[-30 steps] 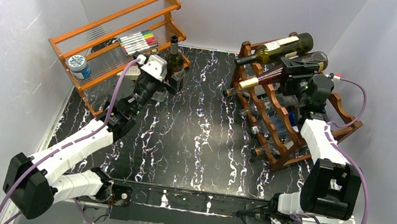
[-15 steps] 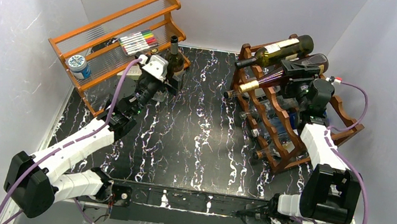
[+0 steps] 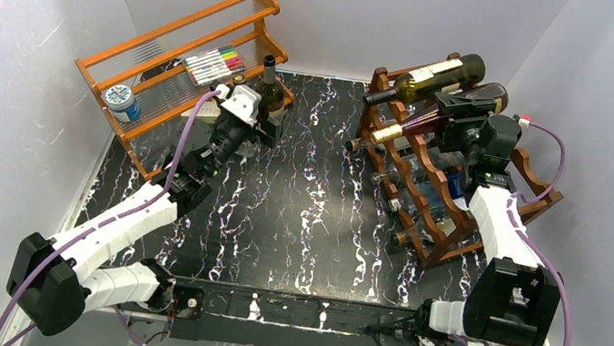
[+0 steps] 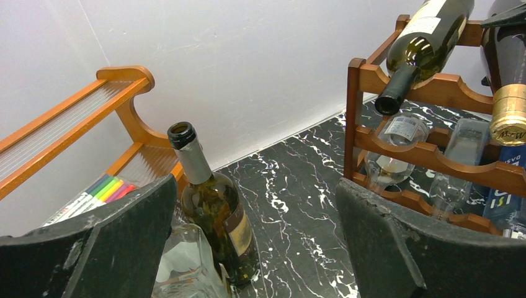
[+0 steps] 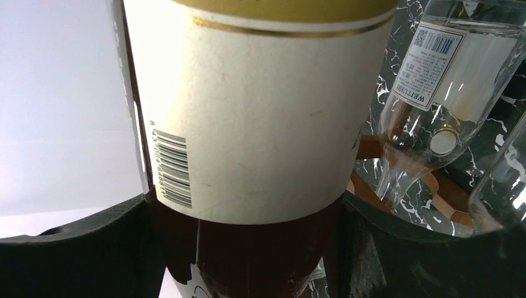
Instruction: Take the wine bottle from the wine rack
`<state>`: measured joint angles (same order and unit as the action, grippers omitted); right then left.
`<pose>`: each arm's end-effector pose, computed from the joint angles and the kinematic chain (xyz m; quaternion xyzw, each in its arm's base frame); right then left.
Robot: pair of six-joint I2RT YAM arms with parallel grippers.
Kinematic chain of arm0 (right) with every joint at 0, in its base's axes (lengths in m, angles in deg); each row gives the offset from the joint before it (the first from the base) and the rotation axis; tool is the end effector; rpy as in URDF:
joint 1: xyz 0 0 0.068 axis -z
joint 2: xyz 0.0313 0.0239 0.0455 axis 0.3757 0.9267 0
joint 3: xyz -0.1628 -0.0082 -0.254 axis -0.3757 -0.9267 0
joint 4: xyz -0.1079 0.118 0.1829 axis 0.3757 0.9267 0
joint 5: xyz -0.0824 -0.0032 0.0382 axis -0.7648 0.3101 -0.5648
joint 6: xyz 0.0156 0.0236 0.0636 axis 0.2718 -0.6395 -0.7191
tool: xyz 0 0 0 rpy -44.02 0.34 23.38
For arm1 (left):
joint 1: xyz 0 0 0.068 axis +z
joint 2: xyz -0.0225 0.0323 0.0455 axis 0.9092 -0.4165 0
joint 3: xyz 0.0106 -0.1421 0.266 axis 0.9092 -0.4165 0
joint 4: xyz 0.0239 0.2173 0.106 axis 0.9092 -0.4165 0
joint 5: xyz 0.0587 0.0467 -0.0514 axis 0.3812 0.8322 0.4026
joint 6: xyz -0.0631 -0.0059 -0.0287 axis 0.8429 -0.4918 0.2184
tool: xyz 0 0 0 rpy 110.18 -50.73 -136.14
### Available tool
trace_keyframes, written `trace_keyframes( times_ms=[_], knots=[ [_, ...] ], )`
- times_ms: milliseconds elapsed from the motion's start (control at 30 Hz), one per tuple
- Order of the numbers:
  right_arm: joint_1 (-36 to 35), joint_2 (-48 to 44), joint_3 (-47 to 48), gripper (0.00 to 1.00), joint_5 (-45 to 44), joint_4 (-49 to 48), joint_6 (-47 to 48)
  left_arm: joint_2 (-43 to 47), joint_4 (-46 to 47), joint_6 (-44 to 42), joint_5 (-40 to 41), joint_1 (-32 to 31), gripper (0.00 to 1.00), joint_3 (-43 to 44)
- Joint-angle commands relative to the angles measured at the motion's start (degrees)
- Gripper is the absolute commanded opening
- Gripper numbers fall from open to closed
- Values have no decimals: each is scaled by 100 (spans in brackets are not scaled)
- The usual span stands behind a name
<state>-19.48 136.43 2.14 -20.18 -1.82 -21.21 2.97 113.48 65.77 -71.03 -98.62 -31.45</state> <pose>0.3124 -0.0051 0.3567 0.4364 0.6156 0.4394 0.4874 0.2018 -0.1262 0.4088 0.1856 0.5528 -0.1302 0.8019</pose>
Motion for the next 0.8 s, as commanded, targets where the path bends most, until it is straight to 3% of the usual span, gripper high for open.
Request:
trace_keyframes(
  times_ms=[0,133,500,767],
  knots=[
    [86,-617,642,35,25,-1447,-48,-1,182,69,-116,-28,98,79],
    [84,-621,524,34,114,-1809,-244,7,176,46,-104,-33,98,84],
    [83,-1039,521,30,161,-1601,-228,-21,166,86,-165,-30,98,90],
    [83,-1263,155,26,167,-2213,-376,-77,162,96,-208,-32,98,96]
  ],
)
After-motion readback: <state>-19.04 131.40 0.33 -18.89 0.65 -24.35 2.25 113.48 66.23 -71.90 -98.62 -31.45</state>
